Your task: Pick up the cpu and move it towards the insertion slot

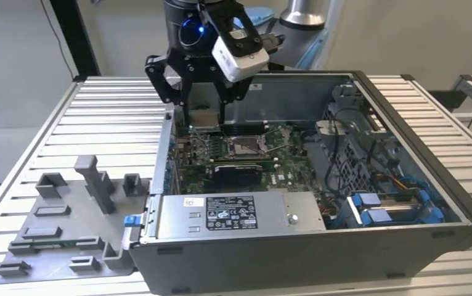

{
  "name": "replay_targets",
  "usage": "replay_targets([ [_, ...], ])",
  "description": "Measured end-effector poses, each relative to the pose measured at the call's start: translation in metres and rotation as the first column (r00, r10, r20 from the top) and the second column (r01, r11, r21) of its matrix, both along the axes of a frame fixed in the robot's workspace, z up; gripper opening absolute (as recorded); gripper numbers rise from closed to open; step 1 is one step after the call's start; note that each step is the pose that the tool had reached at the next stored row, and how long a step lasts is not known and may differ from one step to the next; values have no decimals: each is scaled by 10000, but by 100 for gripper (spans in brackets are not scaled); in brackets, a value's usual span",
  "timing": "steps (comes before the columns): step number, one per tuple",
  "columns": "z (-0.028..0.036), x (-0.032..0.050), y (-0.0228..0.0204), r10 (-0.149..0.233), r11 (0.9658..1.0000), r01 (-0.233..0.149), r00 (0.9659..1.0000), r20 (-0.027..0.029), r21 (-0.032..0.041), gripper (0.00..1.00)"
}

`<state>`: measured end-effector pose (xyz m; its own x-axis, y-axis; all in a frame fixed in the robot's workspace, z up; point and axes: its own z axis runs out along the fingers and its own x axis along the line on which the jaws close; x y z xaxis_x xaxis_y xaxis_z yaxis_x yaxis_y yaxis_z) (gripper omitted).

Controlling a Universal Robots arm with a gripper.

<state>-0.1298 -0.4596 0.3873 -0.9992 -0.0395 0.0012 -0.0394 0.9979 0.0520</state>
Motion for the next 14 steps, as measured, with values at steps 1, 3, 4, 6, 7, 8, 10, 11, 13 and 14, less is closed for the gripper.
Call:
replay_targets([
  [1, 0, 44, 3, -2, 10000, 2, 10000, 1, 1, 0],
  [3, 0, 136, 8, -2, 10000, 2, 10000, 1, 1, 0],
  [4, 0, 182, 10, -3, 10000, 3, 10000, 0, 0, 0],
  [6, 0, 273, 12, -6, 10000, 6, 10000, 1, 0, 0],
  [7, 0, 318, 14, -6, 10000, 6, 10000, 0, 1, 0],
  [8, 0, 365, 15, -7, 10000, 7, 10000, 0, 0, 0],
  [10, 0, 456, 17, -7, 10000, 7, 10000, 0, 0, 0],
  [11, 0, 498, 18, -7, 10000, 7, 10000, 0, -1, 0],
  [13, 0, 584, 21, -7, 10000, 7, 10000, 0, 0, 0],
  [14, 0, 624, 23, -7, 10000, 7, 10000, 0, 0, 0],
])
